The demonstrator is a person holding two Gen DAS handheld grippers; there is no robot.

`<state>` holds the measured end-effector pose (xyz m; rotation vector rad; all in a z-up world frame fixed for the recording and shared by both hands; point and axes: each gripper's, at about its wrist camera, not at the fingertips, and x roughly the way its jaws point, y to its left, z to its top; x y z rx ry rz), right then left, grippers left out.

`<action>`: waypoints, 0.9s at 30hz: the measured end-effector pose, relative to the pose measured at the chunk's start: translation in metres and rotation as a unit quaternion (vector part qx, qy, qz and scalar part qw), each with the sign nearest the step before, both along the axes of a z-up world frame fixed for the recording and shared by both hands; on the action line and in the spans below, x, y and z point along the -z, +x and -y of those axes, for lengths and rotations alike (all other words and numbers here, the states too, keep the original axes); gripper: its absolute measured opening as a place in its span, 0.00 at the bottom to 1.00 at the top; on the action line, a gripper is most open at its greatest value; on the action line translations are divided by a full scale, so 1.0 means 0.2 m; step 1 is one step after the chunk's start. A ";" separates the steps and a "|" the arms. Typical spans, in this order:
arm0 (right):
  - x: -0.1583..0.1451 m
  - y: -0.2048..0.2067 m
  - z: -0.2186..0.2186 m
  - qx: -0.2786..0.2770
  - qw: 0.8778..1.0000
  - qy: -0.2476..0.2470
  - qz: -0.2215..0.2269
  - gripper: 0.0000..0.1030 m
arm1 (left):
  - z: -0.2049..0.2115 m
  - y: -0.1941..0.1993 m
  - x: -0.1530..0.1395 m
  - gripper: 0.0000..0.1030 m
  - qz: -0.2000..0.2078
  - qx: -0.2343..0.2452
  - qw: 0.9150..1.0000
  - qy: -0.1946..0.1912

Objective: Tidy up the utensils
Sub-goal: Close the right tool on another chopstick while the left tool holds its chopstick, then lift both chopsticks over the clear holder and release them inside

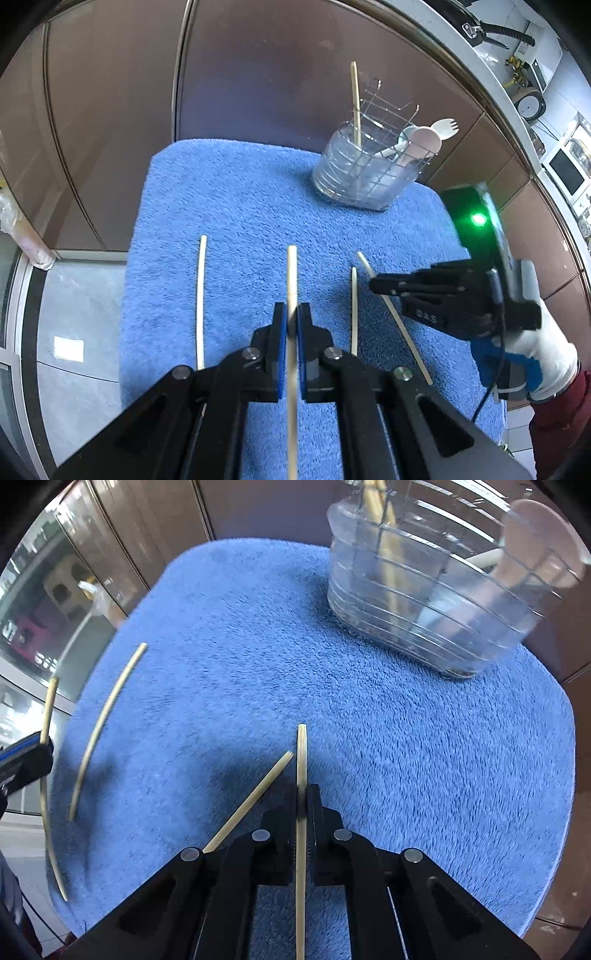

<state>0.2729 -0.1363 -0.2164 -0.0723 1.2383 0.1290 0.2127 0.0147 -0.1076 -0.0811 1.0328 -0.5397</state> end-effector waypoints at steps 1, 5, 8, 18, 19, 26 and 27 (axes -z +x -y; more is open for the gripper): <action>-0.02 -0.04 0.00 -0.002 1.000 0.010 0.011 0.05 | 0.00 -0.01 -0.01 0.05 0.002 -0.002 1.000 0.000; -0.11 -0.17 0.10 -0.006 0.998 0.040 0.041 0.05 | 0.00 -0.04 -0.07 0.05 0.014 -0.007 1.000 -0.003; -0.18 -0.28 0.17 -0.015 0.995 0.069 0.071 0.05 | -0.01 -0.09 -0.11 0.05 0.024 -0.012 1.000 -0.009; -0.38 -0.70 0.27 -0.036 0.972 0.140 0.185 0.05 | 0.00 -0.24 -0.26 0.05 0.074 -0.037 0.996 -0.025; -0.40 -0.75 0.29 -0.037 0.970 0.142 0.194 0.05 | 0.01 -0.25 -0.27 0.05 0.080 -0.039 0.996 -0.024; -0.47 -0.87 0.33 -0.035 0.957 0.152 0.243 0.05 | 0.08 -0.42 -0.39 0.05 0.128 -0.048 0.991 -0.017; -0.45 -0.88 0.33 -0.035 0.956 0.152 0.249 0.05 | 0.09 -0.44 -0.40 0.05 0.134 -0.049 0.990 -0.017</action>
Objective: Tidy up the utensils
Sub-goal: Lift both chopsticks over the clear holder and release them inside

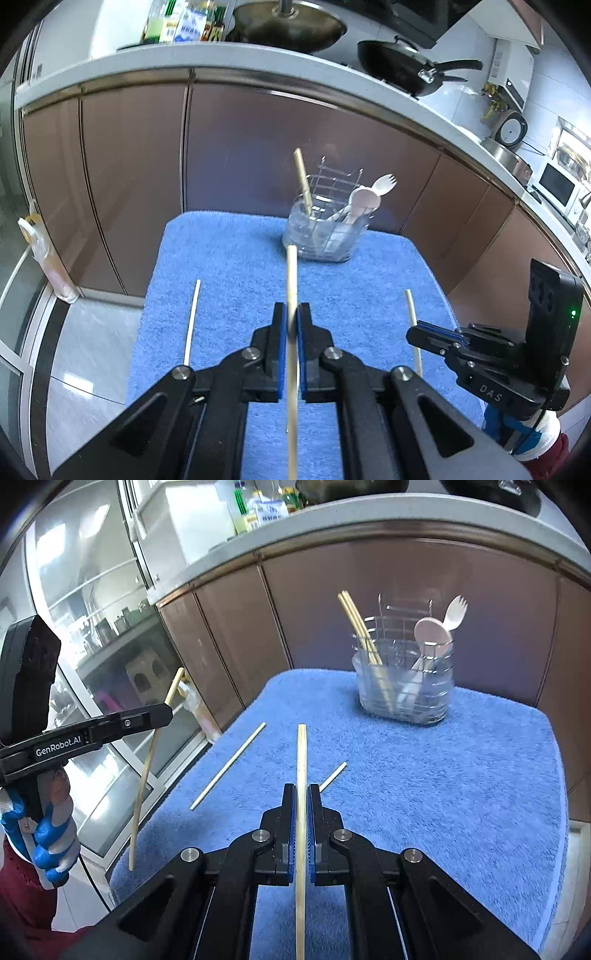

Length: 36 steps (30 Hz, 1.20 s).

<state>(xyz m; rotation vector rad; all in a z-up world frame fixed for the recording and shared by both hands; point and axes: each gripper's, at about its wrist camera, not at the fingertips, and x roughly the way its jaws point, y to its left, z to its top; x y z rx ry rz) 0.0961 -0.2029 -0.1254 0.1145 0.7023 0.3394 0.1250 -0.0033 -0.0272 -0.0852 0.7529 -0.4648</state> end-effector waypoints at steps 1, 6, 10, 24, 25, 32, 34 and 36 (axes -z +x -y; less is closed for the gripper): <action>-0.01 -0.03 0.01 0.001 1.000 0.001 0.006 0.05 | 0.01 -0.02 -0.01 0.05 0.005 -0.001 1.000 0.002; -0.07 -0.14 0.04 0.005 0.999 0.007 0.031 0.05 | 0.05 -0.13 -0.09 0.05 0.049 -0.011 0.999 0.020; -0.11 -0.20 0.05 0.007 0.999 0.008 0.053 0.05 | 0.09 -0.21 -0.15 0.05 0.085 -0.018 0.996 0.036; -0.27 -0.38 0.14 0.037 0.991 0.026 0.127 0.05 | 0.22 -0.42 -0.32 0.05 0.182 -0.018 0.980 0.078; -0.28 -0.39 0.15 0.039 0.990 0.027 0.131 0.05 | 0.23 -0.42 -0.33 0.05 0.185 -0.017 0.979 0.078; -0.37 -0.44 0.20 0.053 0.985 0.029 0.164 0.05 | 0.27 -0.44 -0.39 0.05 0.205 -0.011 0.975 0.082; -0.39 -0.45 0.21 0.056 0.983 0.030 0.174 0.05 | 0.29 -0.43 -0.39 0.05 0.206 -0.009 0.975 0.081; -0.42 -0.45 0.21 0.058 0.981 0.029 0.185 0.05 | 0.30 -0.41 -0.40 0.05 0.206 -0.007 0.975 0.080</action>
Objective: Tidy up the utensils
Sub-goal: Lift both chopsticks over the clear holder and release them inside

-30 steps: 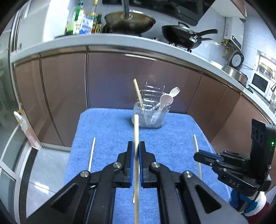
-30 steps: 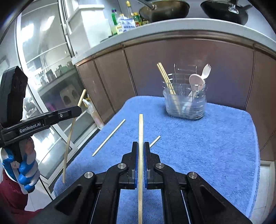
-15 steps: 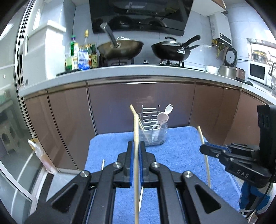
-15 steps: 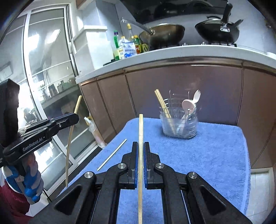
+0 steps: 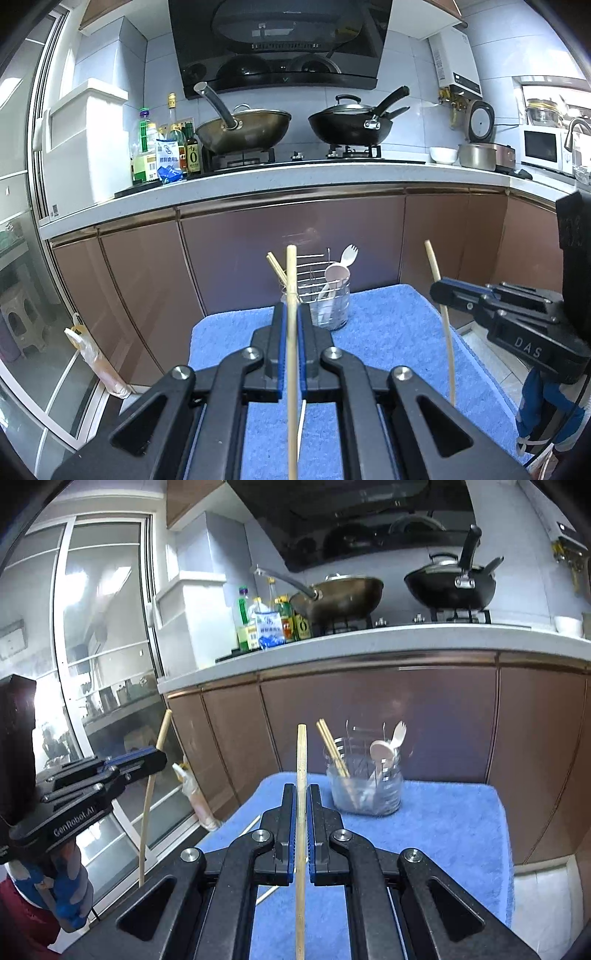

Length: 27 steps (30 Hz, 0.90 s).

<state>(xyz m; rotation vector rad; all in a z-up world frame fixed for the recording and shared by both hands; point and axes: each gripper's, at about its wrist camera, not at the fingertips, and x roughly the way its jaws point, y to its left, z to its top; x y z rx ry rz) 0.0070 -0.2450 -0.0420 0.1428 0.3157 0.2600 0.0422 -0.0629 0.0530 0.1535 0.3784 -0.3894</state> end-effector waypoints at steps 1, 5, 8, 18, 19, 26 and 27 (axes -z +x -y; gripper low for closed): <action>-0.01 0.01 0.00 0.001 1.000 -0.001 0.005 0.05 | 0.00 0.01 0.00 0.05 -0.001 0.001 1.000 -0.001; -0.07 0.05 0.00 0.002 1.000 -0.001 0.025 0.05 | 0.00 0.11 -0.03 0.05 -0.010 0.003 1.000 -0.024; -0.13 0.12 -0.01 -0.001 0.999 -0.002 0.043 0.05 | -0.03 0.20 -0.08 0.05 -0.015 0.002 0.998 -0.055; -0.33 0.57 0.01 -0.006 0.995 0.017 0.103 0.05 | 0.00 0.65 -0.24 0.05 -0.009 0.004 0.989 -0.151; -0.35 0.62 0.01 -0.003 0.994 0.019 0.111 0.05 | 0.00 0.70 -0.24 0.05 -0.009 0.004 0.987 -0.158; -0.34 0.93 0.05 0.030 0.986 0.037 0.159 0.05 | 0.07 1.04 -0.24 0.05 0.004 -0.013 0.975 -0.222; -0.32 0.97 0.06 0.038 0.985 0.036 0.163 0.05 | 0.08 1.10 -0.22 0.05 0.001 -0.017 0.973 -0.232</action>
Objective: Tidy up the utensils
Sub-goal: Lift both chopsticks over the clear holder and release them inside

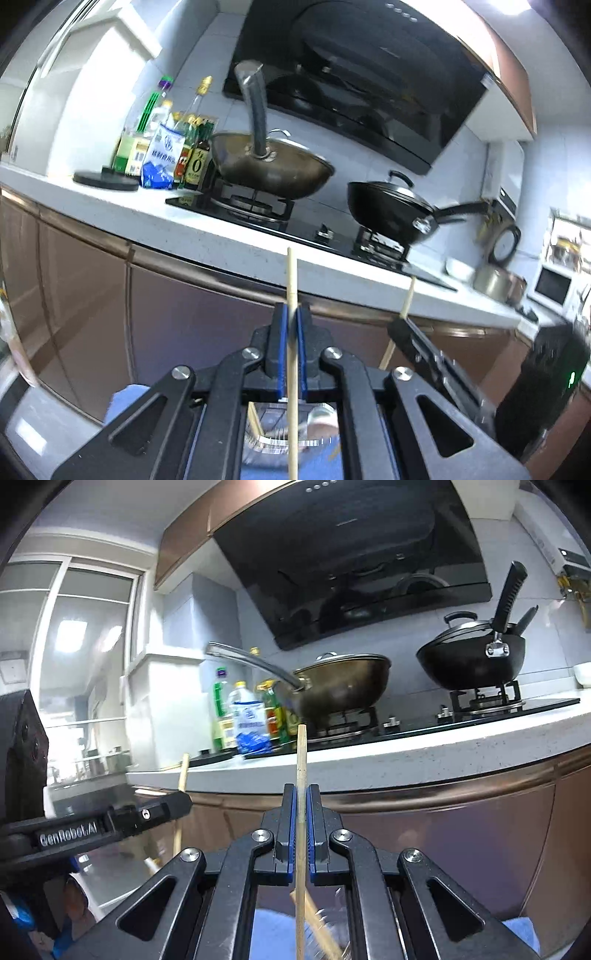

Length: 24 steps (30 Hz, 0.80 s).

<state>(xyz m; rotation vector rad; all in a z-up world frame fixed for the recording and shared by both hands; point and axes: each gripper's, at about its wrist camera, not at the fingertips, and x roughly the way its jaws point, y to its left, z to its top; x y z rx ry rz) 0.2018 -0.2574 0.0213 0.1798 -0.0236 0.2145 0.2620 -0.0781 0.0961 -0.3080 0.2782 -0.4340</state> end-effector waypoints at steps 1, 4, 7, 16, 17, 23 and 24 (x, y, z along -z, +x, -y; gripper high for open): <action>0.01 0.02 0.00 0.005 1.000 -0.001 0.002 0.05 | 0.01 0.04 0.02 0.05 0.000 -0.005 1.000 -0.006; 0.07 0.13 0.03 0.023 1.000 -0.004 0.005 0.05 | 0.04 0.17 0.06 0.05 0.005 -0.023 1.000 -0.018; 0.13 0.23 0.08 0.036 0.999 -0.004 0.002 0.05 | 0.10 0.30 0.13 0.05 0.001 -0.033 0.999 -0.029; 0.31 0.42 0.14 0.058 0.998 0.003 -0.015 0.05 | 0.26 0.50 0.42 0.05 -0.008 -0.059 0.998 -0.016; 0.33 0.43 0.15 0.061 0.998 0.002 -0.017 0.05 | 0.27 0.50 0.44 0.05 -0.005 -0.063 0.998 -0.013; 0.46 0.43 0.14 0.066 0.997 -0.005 -0.030 0.05 | 0.28 0.54 0.58 0.06 -0.010 -0.074 0.997 -0.002; 0.47 0.42 0.13 0.069 0.997 -0.009 -0.030 0.05 | 0.27 0.53 0.59 0.06 -0.011 -0.075 0.997 -0.001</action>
